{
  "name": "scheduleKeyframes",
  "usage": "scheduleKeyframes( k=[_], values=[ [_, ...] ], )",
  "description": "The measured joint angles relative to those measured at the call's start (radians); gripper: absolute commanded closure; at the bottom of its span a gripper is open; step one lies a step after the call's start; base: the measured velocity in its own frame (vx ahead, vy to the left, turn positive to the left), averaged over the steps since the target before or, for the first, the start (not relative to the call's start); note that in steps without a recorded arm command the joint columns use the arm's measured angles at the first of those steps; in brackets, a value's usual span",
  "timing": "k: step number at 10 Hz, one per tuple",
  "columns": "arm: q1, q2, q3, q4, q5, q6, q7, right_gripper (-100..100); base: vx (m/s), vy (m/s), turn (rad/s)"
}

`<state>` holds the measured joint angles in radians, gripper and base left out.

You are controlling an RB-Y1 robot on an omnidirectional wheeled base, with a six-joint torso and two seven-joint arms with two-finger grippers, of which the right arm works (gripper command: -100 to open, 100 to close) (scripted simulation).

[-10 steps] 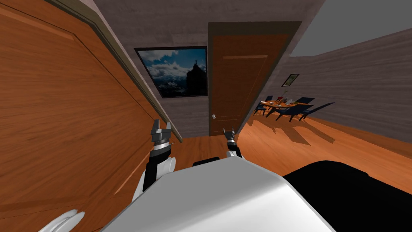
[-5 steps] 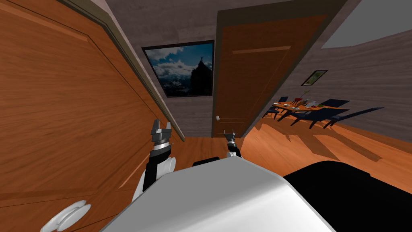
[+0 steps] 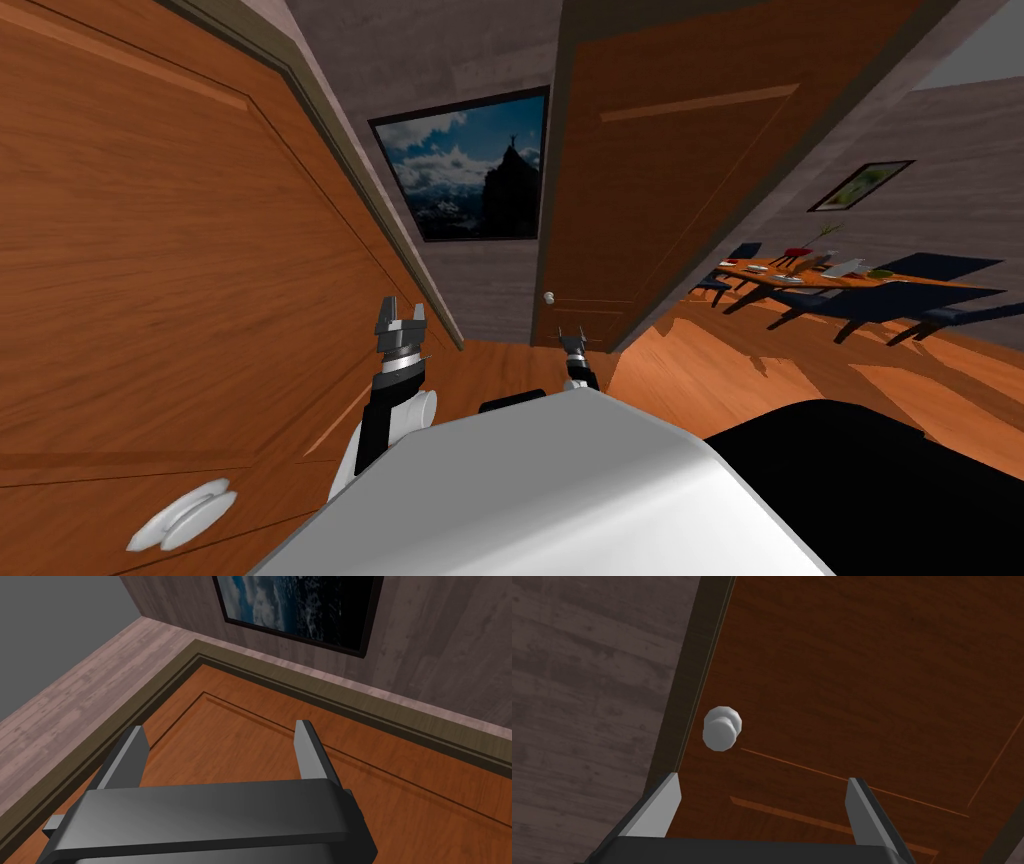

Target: Pull the door open

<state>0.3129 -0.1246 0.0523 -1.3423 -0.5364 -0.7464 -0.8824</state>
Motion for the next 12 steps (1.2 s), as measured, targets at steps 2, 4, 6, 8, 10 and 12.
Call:
scheduleKeyframes(
  k=[2, 4, 6, 8, 10, 12],
  values=[
    [-0.012, -0.001, -0.001, 0.041, -0.023, -0.010, -0.040, -100, 0.083, -0.039, 0.168],
    [-0.025, -0.003, -0.002, 0.085, -0.045, -0.022, -0.080, -100, 0.078, -0.048, 0.147],
    [-0.033, -0.005, -0.001, 0.124, -0.066, -0.035, -0.119, -100, 0.083, -0.042, 0.123],
    [-0.042, -0.004, -0.002, 0.157, -0.084, -0.044, -0.152, -100, 0.064, -0.045, 0.128],
    [-0.049, -0.007, -0.002, 0.194, -0.107, -0.055, -0.193, -100, 0.086, -0.072, 0.167],
    [-0.056, -0.005, 0.000, 0.236, -0.128, -0.071, -0.233, -100, 0.103, -0.076, 0.163]
  ],
)
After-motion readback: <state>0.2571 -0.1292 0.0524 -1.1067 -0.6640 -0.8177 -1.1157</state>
